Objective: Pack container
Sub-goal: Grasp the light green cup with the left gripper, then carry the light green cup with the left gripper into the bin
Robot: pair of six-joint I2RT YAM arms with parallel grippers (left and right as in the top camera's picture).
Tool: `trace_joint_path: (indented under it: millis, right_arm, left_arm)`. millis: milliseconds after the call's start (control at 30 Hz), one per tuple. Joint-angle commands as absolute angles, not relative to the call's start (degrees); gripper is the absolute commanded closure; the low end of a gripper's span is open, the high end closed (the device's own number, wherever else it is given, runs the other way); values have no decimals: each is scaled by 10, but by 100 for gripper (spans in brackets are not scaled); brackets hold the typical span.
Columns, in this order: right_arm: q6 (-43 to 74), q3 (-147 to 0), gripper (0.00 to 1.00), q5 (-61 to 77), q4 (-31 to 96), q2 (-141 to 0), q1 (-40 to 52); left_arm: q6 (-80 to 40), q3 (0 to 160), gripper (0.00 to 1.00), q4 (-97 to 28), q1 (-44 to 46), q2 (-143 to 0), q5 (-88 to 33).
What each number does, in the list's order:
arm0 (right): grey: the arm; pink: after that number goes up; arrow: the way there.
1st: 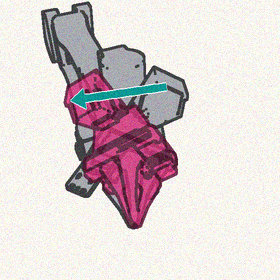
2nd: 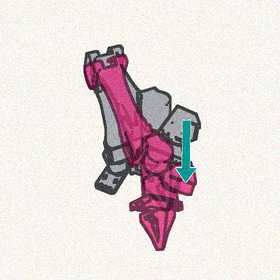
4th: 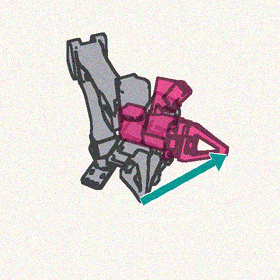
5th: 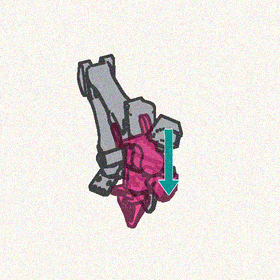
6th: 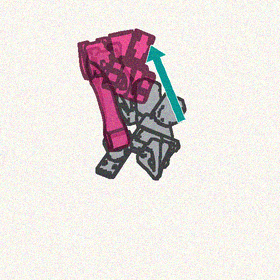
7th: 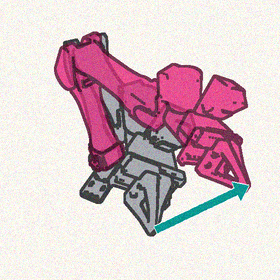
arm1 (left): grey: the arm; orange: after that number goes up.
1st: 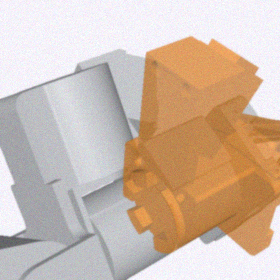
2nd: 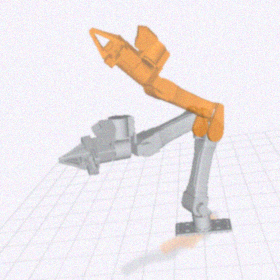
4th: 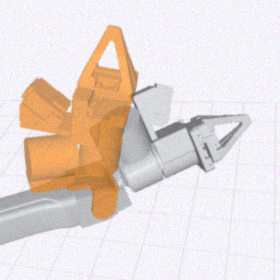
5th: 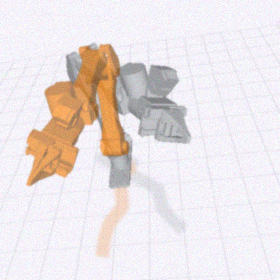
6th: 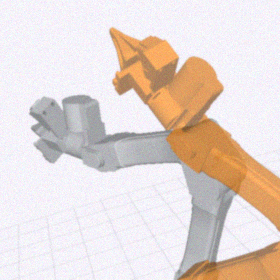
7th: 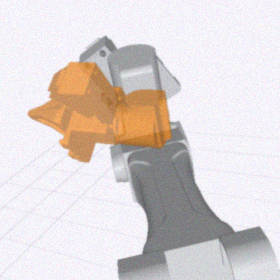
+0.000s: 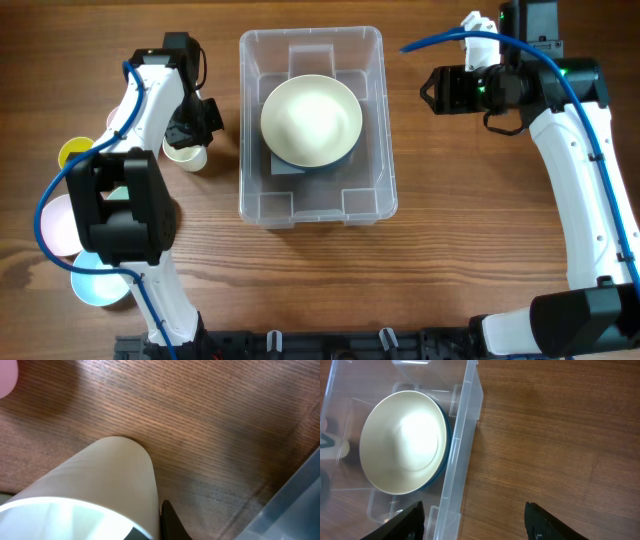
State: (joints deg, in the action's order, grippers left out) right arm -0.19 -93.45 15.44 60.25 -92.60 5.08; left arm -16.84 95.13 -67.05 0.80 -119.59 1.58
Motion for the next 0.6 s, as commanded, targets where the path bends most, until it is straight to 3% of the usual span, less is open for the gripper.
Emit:
trace_joint_path:
  millis: [0, 167, 267, 400, 567]
  right_arm:
    - [4, -930, 36, 166, 603, -933, 50]
    - [4, -930, 39, 159, 605, -933, 50]
    - [92, -930, 39, 69, 611, -929, 41]
    - [168, -930, 33, 30, 642, -902, -39]
    - [169, -930, 33, 65, 673, -898, -114]
  left_arm:
    - [-171, 1021, 96, -710, 9, -1159, 11]
    - [-171, 1180, 96, -824, 74, -1075, 11]
    - [-171, 1203, 96, -842, 143, -1049, 11]
    - [-172, 1202, 96, -848, 263, -1056, -3]
    - [-206, 1202, 96, -817, 364, -1089, -6]
